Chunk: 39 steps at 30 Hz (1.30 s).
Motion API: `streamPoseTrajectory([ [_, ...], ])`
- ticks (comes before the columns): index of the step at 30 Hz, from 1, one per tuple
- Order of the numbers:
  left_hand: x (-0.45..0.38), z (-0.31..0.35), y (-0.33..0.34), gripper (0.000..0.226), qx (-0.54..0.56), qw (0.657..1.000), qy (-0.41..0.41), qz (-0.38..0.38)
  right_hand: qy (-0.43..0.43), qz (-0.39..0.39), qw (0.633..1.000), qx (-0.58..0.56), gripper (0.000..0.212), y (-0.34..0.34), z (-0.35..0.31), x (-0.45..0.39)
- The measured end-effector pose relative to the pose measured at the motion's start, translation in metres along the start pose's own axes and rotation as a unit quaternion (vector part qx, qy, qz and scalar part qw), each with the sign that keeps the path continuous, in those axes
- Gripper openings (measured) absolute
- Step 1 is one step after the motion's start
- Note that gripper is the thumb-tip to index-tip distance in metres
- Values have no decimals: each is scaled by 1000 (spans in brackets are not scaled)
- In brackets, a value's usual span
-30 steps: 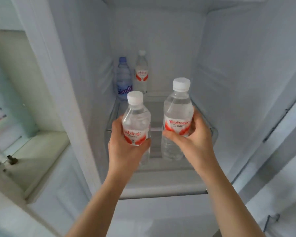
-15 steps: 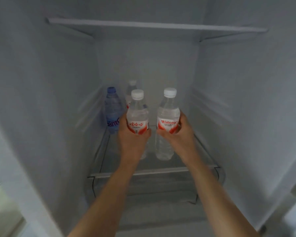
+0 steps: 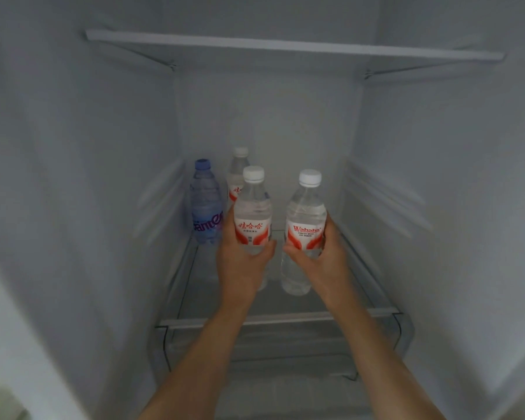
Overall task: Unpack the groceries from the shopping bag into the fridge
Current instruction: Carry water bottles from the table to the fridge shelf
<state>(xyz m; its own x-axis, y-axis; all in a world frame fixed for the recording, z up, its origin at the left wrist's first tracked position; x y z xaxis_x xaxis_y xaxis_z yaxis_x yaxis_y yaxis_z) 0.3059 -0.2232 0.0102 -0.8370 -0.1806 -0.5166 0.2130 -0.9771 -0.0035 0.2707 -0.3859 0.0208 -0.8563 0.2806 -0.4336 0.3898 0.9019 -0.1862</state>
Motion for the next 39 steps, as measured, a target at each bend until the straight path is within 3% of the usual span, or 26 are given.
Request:
streamPoseTrajectory([
  [3, 9, -10, -3, 94, -24, 999, 0, -26, 7, 3, 999, 37, 89, 6, 8, 12],
  [7, 18, -30, -12, 98, -153, 988, 17, -19, -5, 52, 996, 72, 68, 4, 19, 39],
  [12, 10, -31, 2, 93, -152, 988, 18, -11, 12, 55, 994, 94, 72, 6, 30, 25],
  [23, -27, -44, 56, 91, -282, 959, 27, -4, 65, 59, 991, 105, 72, 11, 52, -38],
  [39, -55, -56, 80, 110, -421, 905, 55, 32, 83, 20, 985, 151, 74, 22, 73, -92],
])
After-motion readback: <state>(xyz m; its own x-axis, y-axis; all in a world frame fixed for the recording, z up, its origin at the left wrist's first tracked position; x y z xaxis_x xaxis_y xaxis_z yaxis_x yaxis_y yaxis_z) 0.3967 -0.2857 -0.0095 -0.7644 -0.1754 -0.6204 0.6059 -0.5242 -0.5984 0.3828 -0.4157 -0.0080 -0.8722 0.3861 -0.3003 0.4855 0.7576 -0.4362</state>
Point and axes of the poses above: each hand's wrist, its own x-axis away from the middle knuckle, its own y-axis out of the palm, z = x × y, the point moved 6 cm from there along -x, towards the middle knuckle, and after that the axes turned 2 degrees about y, right-handed, at the moved point
